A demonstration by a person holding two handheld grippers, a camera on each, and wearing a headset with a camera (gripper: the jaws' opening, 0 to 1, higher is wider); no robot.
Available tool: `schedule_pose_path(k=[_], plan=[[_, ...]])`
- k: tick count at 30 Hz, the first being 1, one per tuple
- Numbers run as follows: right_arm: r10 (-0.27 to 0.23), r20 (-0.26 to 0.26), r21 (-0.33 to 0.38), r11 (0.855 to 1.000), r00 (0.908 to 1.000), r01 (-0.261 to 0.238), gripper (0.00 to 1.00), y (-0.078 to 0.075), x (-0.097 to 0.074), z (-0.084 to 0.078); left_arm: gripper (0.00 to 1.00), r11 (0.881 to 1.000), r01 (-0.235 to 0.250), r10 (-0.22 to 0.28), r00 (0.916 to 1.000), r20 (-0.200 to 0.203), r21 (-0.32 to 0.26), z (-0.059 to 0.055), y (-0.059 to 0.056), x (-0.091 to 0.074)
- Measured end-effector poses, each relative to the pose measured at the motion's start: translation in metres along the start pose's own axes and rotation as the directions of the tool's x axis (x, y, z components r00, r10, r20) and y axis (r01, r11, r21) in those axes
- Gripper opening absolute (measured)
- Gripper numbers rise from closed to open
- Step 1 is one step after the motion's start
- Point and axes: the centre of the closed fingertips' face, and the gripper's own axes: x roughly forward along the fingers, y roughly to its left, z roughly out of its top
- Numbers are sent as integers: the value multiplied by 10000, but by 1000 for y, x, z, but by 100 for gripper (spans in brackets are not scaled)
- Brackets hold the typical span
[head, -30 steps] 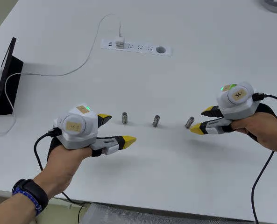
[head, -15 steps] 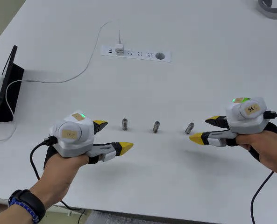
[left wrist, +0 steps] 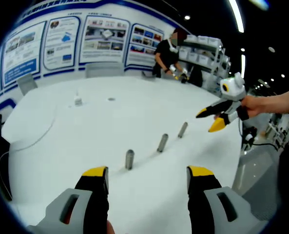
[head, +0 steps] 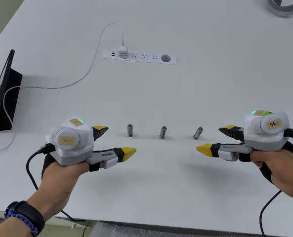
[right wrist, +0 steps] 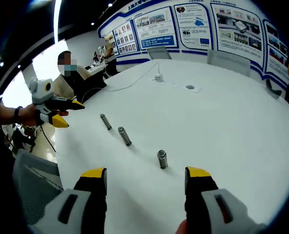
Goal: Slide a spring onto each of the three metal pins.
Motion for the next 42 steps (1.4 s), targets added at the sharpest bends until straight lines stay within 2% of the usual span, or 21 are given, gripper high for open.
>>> schedule_pose_path(k=[8,15,23,36,42], plan=[[192,473,197,9996,9987,-202,73,14,-2,1,68,9999,-70,70,10000,11,-89,0,2,-4],[81,525,504,9987,9986,-108,77,18,1,-10,70,9998,-168,167,9998,-50,-145,-3,4,-7],[66,527,778,9969,9986,-107,80,27,-4,-21,74,9994,-260,256,9995,-200,-214,-10,5,-11],[-81,673,887,9961,9977,21,84,30,-6,-25,77,9993,-332,327,9991,-285,-195,-16,1,-15],[-57,596,803,9968,9982,9,84,33,-5,-27,77,9985,-425,414,9987,-305,-342,-18,4,-17]])
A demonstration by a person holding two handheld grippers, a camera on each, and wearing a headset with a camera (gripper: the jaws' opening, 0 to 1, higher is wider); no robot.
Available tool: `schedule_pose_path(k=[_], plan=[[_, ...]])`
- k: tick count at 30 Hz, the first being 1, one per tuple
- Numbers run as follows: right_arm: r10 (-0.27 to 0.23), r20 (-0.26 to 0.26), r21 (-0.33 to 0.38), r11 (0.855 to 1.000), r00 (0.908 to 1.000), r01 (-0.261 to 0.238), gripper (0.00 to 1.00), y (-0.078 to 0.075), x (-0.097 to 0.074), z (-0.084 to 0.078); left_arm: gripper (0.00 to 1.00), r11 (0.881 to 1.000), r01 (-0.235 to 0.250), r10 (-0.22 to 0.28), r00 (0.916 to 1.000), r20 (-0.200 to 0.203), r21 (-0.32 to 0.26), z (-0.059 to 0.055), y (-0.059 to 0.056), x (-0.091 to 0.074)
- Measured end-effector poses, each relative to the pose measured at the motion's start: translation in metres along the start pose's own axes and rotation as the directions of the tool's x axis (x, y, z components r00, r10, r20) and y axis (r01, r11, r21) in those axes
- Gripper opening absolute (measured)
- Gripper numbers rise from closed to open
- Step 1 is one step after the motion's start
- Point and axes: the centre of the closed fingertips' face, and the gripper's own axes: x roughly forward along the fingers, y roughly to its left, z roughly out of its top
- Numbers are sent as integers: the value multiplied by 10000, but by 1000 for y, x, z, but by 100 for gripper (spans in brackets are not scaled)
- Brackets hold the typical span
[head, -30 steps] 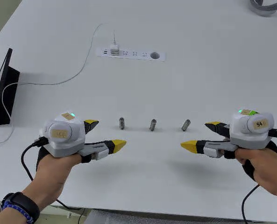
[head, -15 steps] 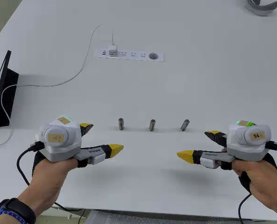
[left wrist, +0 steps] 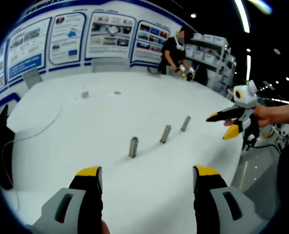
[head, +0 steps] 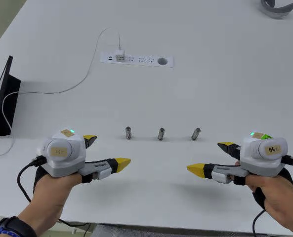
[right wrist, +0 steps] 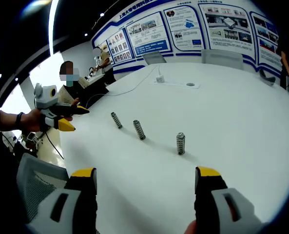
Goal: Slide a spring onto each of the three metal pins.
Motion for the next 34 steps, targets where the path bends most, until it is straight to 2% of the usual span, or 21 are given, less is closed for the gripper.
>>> schedule_pose_path(k=[7,21,34], plan=[[9,61,63,10000,10000,-9,84,2,0,0,77,9999,-72,72,10000,23,-72,0,3,-3],[-48,2,52,10000,10000,48,84,1,-4,-1,77,9999,-31,32,10000,34,-106,-1,-1,-2],[28,77,-34,10000,10000,-27,85,3,-1,2,78,9997,-175,178,9997,139,-170,1,4,-4]])
